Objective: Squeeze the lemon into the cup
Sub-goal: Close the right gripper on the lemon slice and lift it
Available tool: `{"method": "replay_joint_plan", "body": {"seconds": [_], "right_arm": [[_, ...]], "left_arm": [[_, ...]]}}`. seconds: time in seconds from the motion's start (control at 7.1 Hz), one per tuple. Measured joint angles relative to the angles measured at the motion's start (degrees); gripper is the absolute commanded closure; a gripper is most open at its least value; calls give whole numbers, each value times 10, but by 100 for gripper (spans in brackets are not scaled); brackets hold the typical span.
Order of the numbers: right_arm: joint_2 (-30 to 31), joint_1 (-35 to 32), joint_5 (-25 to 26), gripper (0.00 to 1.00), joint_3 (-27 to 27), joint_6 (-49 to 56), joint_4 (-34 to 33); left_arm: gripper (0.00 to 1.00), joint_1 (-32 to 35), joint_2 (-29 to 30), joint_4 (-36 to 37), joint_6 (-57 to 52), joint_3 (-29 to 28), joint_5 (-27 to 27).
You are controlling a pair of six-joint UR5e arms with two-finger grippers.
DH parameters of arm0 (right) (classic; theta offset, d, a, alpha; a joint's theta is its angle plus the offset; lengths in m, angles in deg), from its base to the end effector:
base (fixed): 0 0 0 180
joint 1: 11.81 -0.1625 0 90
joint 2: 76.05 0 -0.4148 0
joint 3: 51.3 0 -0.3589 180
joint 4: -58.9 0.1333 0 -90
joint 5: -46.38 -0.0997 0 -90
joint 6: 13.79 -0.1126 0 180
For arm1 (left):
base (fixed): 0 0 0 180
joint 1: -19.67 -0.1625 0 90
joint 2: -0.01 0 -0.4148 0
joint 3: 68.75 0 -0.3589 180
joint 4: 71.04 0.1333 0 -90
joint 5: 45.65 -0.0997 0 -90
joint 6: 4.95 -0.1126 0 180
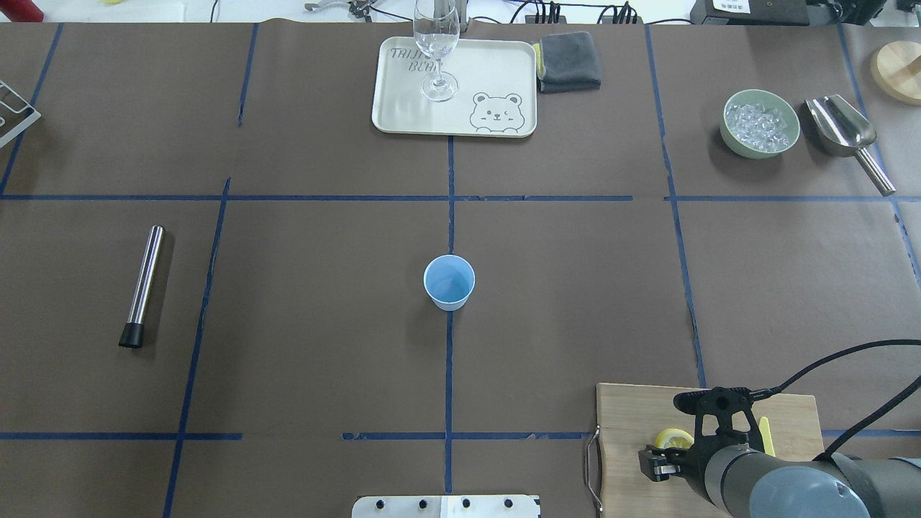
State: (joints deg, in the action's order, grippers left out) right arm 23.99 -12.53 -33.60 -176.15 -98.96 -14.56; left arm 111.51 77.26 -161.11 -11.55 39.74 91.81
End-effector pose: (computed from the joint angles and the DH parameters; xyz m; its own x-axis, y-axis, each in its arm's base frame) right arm -0.3996 -0.1579 0.4377 0.7587 -0.0734 0.6473 -0.0637 0.9805 0.1858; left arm -0.0623 -0.3706 0.5968 0.6773 0.1668 -0.7165 -0.0462 0.9817 0.1848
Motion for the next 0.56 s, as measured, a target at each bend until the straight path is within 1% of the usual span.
{"method": "replay_joint_plan", "body": {"seconds": [0.14, 0.28, 0.56], "right_arm": [[1, 0, 0, 100, -2, 0, 0], [2, -1, 0, 100, -6, 0, -1], [4, -2, 0, 100, -32, -1, -1]], "left_arm": [[0, 0, 0, 0, 0, 1, 0], [0, 0, 0, 1, 0, 1, 0], [0, 0, 0, 0, 0, 1, 0]]}}
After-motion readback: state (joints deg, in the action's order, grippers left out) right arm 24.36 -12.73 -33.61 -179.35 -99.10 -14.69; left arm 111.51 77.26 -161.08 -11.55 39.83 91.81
